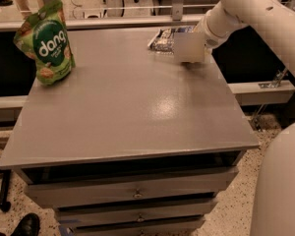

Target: Move water bottle near blue chip bag

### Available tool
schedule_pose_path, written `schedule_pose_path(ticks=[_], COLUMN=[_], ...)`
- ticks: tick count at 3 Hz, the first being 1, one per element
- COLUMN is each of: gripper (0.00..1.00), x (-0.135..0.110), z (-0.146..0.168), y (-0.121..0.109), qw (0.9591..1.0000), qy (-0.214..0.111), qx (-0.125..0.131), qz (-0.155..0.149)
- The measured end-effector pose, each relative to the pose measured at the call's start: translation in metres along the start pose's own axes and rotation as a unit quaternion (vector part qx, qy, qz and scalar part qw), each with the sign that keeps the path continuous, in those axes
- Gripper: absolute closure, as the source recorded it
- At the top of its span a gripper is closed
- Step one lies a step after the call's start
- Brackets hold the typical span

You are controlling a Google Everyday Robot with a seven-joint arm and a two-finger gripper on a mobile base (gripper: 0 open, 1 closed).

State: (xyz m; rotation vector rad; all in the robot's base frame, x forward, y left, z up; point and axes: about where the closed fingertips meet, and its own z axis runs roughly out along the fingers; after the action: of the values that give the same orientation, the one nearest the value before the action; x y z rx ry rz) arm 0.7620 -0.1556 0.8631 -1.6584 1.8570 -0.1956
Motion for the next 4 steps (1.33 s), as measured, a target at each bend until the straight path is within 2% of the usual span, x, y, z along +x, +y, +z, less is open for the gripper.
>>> schedule_pose_path(ticks=[1,3,4], gripper=[0.00,0.00,0.00], x=[0.001,0.003,0.013], z=[-0.004,-0.013,-0.039], y=[0.006,0.011,0.006], qw=[1.0000,1.0000,0.9994], qy=[-0.003,-0.004,-0.009], qx=[0.000,0.006,0.029], qz=[0.001,0.002,0.015])
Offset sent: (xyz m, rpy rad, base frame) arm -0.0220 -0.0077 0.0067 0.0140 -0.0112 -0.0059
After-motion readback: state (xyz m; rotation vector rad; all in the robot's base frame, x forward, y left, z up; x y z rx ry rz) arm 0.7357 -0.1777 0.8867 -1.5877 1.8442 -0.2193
